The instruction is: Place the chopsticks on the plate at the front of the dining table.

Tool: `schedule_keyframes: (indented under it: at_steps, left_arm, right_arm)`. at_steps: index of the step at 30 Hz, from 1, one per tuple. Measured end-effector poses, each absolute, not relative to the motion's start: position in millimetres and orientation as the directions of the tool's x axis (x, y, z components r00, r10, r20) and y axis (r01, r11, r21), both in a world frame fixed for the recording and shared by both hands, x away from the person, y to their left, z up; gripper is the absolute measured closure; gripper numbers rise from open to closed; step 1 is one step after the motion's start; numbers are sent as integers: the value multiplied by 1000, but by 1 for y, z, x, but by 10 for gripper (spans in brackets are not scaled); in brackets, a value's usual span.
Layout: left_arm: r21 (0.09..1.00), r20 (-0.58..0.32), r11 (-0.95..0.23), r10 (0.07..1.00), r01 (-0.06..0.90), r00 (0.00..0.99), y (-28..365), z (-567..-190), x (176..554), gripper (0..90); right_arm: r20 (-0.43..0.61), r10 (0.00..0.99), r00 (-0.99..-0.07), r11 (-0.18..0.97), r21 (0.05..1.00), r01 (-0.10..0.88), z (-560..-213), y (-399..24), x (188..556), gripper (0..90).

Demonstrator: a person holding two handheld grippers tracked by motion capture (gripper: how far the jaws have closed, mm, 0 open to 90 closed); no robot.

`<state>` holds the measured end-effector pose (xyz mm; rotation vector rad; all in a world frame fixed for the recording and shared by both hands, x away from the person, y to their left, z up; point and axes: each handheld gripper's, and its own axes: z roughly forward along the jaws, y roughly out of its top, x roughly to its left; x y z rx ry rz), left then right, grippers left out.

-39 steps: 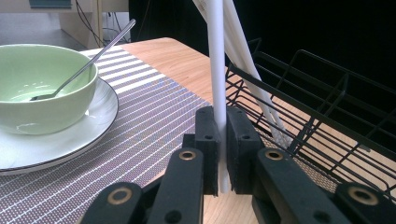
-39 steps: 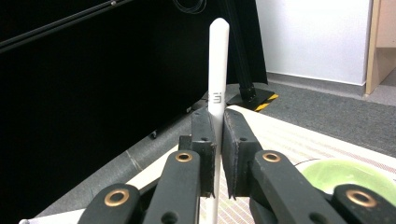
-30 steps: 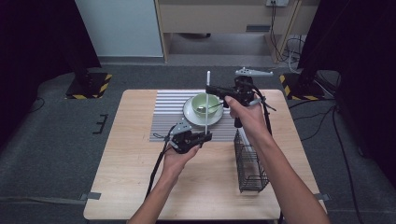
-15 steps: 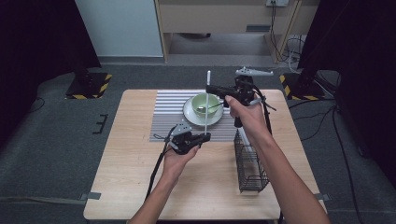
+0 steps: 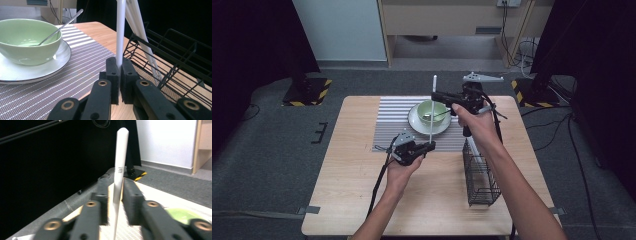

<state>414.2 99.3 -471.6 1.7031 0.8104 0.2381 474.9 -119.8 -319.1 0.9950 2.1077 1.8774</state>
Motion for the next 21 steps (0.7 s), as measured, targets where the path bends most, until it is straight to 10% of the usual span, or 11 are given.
schedule_keyframes:
  at_steps: [21]
  left_arm:
    - [922,-222,-70,712,382,667,109,-470,415,863]
  right_arm:
    - [163,741,-651,63,949,309,-327,-171,467,241]
